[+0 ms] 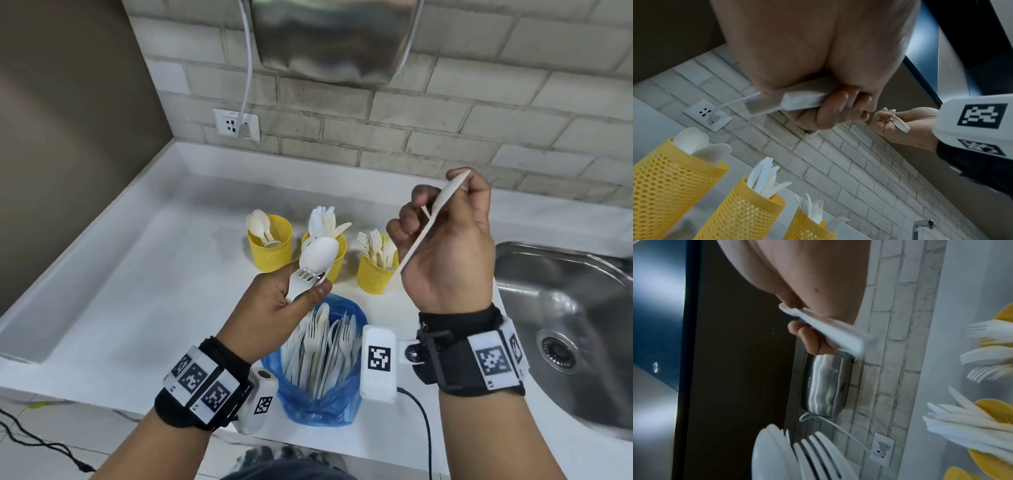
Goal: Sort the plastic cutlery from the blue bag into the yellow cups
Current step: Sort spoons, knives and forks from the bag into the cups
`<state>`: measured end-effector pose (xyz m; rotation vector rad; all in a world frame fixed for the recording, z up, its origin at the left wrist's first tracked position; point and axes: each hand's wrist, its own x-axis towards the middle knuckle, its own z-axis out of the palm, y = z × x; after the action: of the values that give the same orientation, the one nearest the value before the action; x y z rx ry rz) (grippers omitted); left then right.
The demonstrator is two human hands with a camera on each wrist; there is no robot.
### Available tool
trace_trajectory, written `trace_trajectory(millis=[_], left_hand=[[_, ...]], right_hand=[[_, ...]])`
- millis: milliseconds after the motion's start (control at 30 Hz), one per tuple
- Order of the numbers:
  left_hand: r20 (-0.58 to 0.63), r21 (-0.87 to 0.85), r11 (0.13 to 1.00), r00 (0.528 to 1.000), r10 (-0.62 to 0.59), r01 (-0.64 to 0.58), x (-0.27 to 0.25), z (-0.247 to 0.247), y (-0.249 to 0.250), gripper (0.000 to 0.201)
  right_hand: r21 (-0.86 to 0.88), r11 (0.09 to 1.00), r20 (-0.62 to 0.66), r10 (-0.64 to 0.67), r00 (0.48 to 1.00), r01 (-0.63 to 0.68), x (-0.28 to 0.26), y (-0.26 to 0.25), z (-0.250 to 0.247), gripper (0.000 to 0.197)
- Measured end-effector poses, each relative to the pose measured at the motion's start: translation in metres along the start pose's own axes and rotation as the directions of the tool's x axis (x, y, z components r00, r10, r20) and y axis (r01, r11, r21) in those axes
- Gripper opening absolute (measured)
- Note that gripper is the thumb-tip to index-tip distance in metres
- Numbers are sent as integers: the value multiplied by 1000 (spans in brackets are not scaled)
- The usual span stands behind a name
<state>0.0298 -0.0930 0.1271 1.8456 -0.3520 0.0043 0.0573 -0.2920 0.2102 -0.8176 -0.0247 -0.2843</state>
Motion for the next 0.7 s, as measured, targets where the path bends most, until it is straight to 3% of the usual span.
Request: trace_trajectory(millis=[133, 233, 300, 367, 433, 500, 700], left_hand=[[5, 4, 1000, 1000, -13, 13, 2, 0, 2, 15], [10, 13, 1000, 1000, -14, 13, 3, -1, 5, 10], [9, 22, 1000, 1000, -10, 10, 5, -1, 7, 10], [1, 30, 1000, 1000, -7, 7, 6, -2, 6, 13], [-11, 39, 999, 1000, 2, -1, 8, -2, 5, 11], [-16, 39, 999, 1000, 9, -9, 9, -2, 5, 13], [-14, 71, 997, 1000, 15, -14, 9, -7, 5, 24]], right_hand=[[-53, 992, 37, 112, 993, -110, -2, 1, -3, 20], [-134, 964, 122, 247, 961, -231, -8, 5, -4, 67], [-276, 931, 175, 295, 939, -241, -12, 12, -2, 85], [-476, 868, 236, 283, 930, -144, -16, 18, 0, 74], [-647, 762, 302, 225, 926, 26, -19, 22, 1, 36], [-718, 691, 308, 204, 929, 87, -22, 22, 4, 8], [-744, 657, 323, 194, 926, 122, -17, 24, 3, 13]])
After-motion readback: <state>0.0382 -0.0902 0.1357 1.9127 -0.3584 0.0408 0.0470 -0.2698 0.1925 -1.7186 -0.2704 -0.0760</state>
